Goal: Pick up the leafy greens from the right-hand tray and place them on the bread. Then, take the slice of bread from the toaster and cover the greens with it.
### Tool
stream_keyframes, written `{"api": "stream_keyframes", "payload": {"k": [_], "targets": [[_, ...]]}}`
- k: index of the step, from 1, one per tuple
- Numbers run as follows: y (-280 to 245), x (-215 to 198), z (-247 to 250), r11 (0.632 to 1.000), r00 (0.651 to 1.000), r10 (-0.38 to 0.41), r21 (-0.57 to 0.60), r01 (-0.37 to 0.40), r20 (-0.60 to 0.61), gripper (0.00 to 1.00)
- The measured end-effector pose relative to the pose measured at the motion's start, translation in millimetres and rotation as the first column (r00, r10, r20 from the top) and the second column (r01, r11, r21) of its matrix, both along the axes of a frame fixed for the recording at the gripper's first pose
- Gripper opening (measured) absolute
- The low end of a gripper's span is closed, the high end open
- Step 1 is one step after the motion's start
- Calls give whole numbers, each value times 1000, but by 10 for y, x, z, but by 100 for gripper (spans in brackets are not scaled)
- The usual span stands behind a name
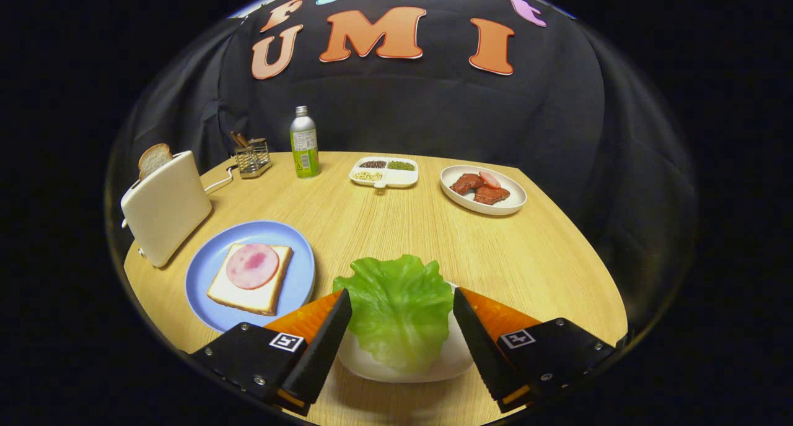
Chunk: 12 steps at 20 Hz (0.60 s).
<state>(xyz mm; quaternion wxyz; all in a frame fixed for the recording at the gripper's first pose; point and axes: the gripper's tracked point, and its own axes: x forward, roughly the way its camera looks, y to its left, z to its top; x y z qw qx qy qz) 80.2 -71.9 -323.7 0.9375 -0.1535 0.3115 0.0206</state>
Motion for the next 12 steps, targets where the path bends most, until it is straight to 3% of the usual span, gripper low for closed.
{"api": "stream_keyframes", "payload": {"k": [8, 9, 12], "targets": [[-9, 41, -238, 1000, 999, -5, 4, 5, -44, 95], [1, 35, -271, 1000, 999, -4, 9, 4, -51, 86], [-24, 0, -379, 1000, 997, -8, -3, 7, -81, 75]]}}
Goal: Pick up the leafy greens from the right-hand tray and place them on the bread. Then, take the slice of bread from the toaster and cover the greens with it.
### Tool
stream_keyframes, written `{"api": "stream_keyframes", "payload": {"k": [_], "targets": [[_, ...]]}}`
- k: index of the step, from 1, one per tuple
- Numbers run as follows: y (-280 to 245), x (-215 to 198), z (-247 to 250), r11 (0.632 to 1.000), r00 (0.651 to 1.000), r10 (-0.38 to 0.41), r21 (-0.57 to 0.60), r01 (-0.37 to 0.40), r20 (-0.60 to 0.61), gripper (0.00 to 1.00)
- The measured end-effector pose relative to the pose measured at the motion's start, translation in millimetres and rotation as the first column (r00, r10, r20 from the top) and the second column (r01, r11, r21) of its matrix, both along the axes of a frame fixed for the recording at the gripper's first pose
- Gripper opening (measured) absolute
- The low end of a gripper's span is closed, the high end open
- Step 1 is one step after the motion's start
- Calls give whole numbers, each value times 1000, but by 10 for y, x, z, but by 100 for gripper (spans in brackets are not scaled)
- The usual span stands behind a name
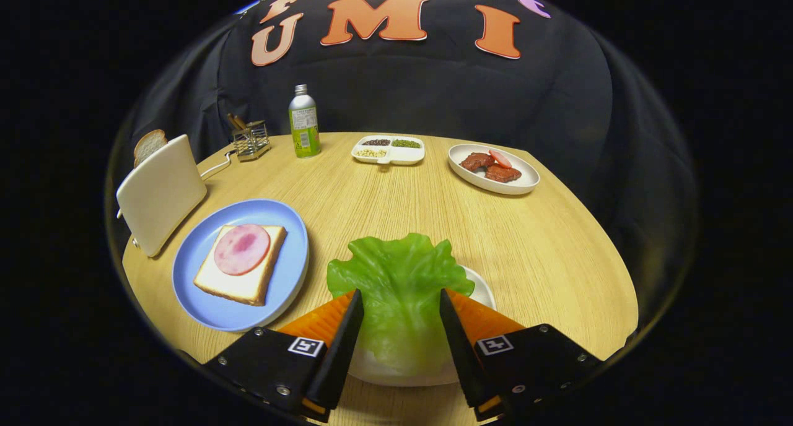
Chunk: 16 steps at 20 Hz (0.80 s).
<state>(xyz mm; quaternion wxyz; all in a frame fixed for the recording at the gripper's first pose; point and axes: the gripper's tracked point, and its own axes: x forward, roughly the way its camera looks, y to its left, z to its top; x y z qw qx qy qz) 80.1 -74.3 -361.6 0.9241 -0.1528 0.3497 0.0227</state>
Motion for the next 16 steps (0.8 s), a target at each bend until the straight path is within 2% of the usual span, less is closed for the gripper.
{"api": "stream_keyframes", "payload": {"k": [4, 5, 6, 7, 10, 13, 15, 16], "targets": [[-28, -36, -100, 1000, 999, -22, 7, 22, -27, 58], [-29, -27, -94, 999, 999, -32, 11, 33, -21, 51], [-38, -41, -107, 999, 999, -36, 15, 36, -28, 49], [-32, -22, -98, 999, 999, -39, 25, 40, -26, 41], [-41, -11, -115, 998, 999, -49, 28, 49, -25, 32], [-87, -19, -92, 998, 998, -59, 17, 59, -25, 12], [-84, -7, -96, 998, 998, -60, 30, 61, -31, 3], [-89, -9, -88, 998, 998, -60, 35, 61, -34, 3]]}}
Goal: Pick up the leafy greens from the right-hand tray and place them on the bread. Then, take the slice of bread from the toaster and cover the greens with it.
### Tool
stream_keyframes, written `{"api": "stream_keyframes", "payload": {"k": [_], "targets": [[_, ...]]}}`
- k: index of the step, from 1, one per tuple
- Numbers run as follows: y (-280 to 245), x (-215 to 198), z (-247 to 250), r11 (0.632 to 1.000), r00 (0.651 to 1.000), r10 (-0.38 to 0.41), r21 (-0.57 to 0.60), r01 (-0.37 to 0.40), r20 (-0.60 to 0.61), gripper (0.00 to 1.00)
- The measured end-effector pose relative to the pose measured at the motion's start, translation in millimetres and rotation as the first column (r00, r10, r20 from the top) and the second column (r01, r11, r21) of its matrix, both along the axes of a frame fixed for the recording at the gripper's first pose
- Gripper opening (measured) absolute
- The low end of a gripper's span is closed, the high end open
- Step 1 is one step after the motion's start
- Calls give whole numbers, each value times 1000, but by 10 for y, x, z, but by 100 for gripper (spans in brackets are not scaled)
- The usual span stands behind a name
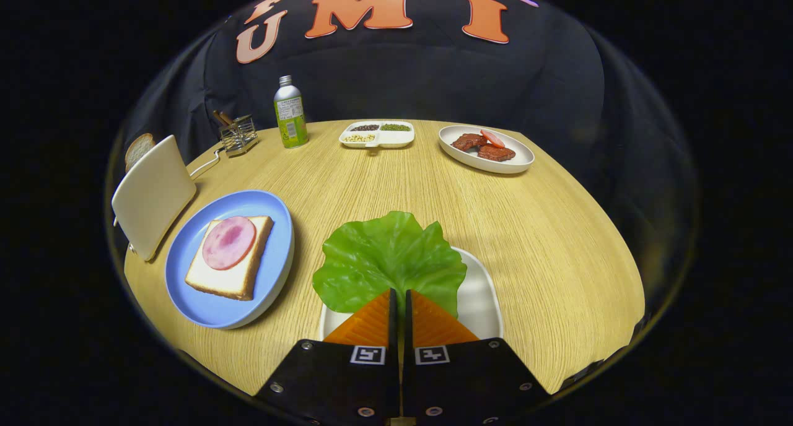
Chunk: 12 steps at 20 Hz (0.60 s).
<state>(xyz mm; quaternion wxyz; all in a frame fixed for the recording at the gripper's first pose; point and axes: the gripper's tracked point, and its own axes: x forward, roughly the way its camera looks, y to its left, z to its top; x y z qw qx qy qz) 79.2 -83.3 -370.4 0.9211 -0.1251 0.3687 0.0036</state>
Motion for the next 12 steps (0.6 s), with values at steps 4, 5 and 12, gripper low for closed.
{"api": "stream_keyframes", "payload": {"k": [4, 5, 12], "targets": [[-24, 45, 133, 1000, 1000, -6, -11, 6, 21, 1], [-15, 60, 180, 1000, 1000, -5, -10, 5, 30, 1], [80, 109, 594, 999, 996, 27, -21, -25, 83, 0]]}}
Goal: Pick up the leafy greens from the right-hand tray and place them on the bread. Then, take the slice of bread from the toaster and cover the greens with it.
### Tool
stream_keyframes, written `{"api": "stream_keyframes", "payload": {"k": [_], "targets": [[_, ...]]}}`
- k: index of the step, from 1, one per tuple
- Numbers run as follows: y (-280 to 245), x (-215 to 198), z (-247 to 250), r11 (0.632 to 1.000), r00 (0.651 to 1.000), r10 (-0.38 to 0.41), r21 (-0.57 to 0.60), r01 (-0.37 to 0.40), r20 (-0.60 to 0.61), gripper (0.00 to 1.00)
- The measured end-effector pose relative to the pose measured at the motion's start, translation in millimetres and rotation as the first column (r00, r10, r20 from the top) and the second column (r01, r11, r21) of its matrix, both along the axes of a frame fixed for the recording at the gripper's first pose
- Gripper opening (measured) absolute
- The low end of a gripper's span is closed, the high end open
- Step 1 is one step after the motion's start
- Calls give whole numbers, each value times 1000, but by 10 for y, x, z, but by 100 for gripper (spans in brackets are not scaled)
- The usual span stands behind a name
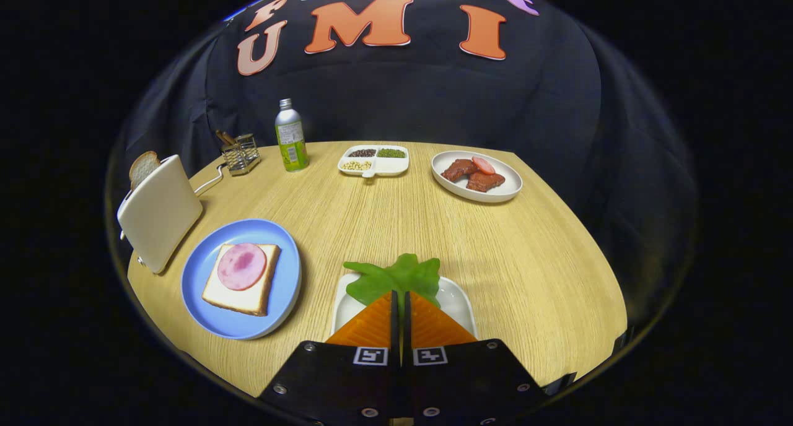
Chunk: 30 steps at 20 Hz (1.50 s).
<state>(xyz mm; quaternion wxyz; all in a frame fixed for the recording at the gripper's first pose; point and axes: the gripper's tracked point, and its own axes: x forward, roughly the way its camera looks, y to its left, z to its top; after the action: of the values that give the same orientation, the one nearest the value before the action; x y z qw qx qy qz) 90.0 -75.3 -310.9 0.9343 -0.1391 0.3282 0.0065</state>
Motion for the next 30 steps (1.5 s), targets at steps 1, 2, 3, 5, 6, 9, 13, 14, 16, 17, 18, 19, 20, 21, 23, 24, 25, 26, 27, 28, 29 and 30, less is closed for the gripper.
{"api": "stream_keyframes", "payload": {"k": [1, 2, 3, 5, 6, 9, 13, 14, 16, 17, 18, 19, 20, 21, 23, 24, 25, 26, 27, 28, 29, 30], "targets": [[26, 20, 71, 1000, 1000, 6, -2, -6, 10, 1], [63, 22, 135, 1000, 1000, 11, -1, -11, 14, 1], [98, 31, 193, 1000, 1000, 18, 0, -18, 15, 1], [209, 63, 324, 999, 998, 43, -1, -43, 35, 1], [268, 72, 391, 998, 997, 56, -5, -55, 45, 0], [517, 115, 530, 995, 994, 95, 20, -96, 63, 1], [835, 140, 610, 988, 986, 146, 29, -149, 74, 1], [912, 126, 608, 986, 984, 162, 28, -164, 73, 0], [1063, 116, 574, 982, 980, 186, 29, -188, 64, 1], [1133, 101, 552, 980, 979, 195, 33, -197, 57, 1], [1202, 93, 521, 978, 977, 205, 40, -207, 53, 1], [1272, 83, 494, 976, 976, 213, 40, -215, 49, 1], [1328, 71, 462, 973, 974, 224, 41, -226, 43, 1], [1390, 52, 433, 971, 971, 234, 41, -236, 37, 1], [1494, 26, 369, 966, 967, 253, 44, -254, 24, 1], [1548, 17, 334, 964, 965, 260, 47, -261, 18, 1], [1596, 3, 304, 962, 964, 267, 52, -267, 11, 1], [1634, -7, 273, 960, 962, 273, 56, -273, 4, 1], [1671, -10, 240, 959, 960, 278, 58, -278, -2, 1], [1698, -12, 195, 958, 959, 282, 60, -281, -10, 1], [1732, -20, 156, 956, 958, 287, 64, -286, -18, 1], [1766, -33, 110, 954, 956, 293, 70, -291, -27, 1]]}}
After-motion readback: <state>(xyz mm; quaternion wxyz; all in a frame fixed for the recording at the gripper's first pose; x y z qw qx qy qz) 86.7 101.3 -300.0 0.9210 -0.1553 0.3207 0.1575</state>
